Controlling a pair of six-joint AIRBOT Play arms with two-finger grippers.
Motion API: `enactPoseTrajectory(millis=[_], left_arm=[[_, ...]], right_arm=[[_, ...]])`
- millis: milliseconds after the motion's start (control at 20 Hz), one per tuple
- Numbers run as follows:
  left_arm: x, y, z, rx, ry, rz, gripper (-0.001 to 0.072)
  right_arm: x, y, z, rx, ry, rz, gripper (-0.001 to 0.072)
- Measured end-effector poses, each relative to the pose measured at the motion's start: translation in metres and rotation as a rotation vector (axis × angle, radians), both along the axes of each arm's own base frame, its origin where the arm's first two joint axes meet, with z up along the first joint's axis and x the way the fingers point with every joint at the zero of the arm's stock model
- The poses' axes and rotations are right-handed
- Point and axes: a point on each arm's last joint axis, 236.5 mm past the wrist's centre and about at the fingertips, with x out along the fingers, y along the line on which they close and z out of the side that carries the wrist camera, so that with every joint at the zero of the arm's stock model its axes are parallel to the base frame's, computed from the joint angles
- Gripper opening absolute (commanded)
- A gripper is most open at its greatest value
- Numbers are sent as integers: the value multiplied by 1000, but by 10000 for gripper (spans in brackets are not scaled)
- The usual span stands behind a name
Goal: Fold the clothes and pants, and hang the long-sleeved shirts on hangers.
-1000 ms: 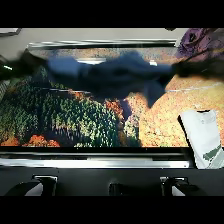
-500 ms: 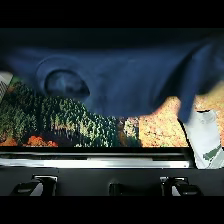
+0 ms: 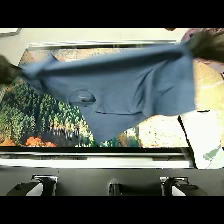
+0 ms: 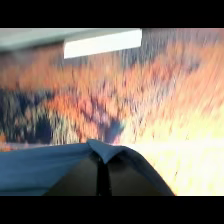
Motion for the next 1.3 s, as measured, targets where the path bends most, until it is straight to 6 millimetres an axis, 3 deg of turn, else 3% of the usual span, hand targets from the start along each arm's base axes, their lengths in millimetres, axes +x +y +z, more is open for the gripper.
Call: enactPoseTrajectory(millis=[150,250,350,450,600,850,900,950,1000,1050,1200,1300], left_arm=[[32,5,-109,-21,230,15,20],[45,6,-166,-30,333,25,20],[54,7,-208,-35,397,35,20],[61,7,-234,-40,425,46,20],[66,8,-252,-41,439,56,21],[68,11,-262,-45,451,66,21],[68,12,-263,-45,453,66,21],[67,11,-263,-46,457,65,21],[67,11,-264,-47,458,65,21],[66,11,-264,-50,460,66,21],[66,10,-264,-56,463,65,21],[66,9,-264,-60,463,66,21]], right_arm=[[45,19,-122,90,302,41,31],[64,32,-190,170,445,48,31],[79,45,-239,268,530,40,31],[91,57,-267,364,566,24,31],[106,66,-283,460,568,-7,31],[110,72,-285,515,574,-12,35],[109,73,-285,519,578,-9,121],[108,74,-285,522,580,-6,248],[107,75,-285,521,587,1,433],[104,76,-284,524,595,7,539],[90,75,-272,522,627,43,541],[75,62,-257,485,643,75,545]])
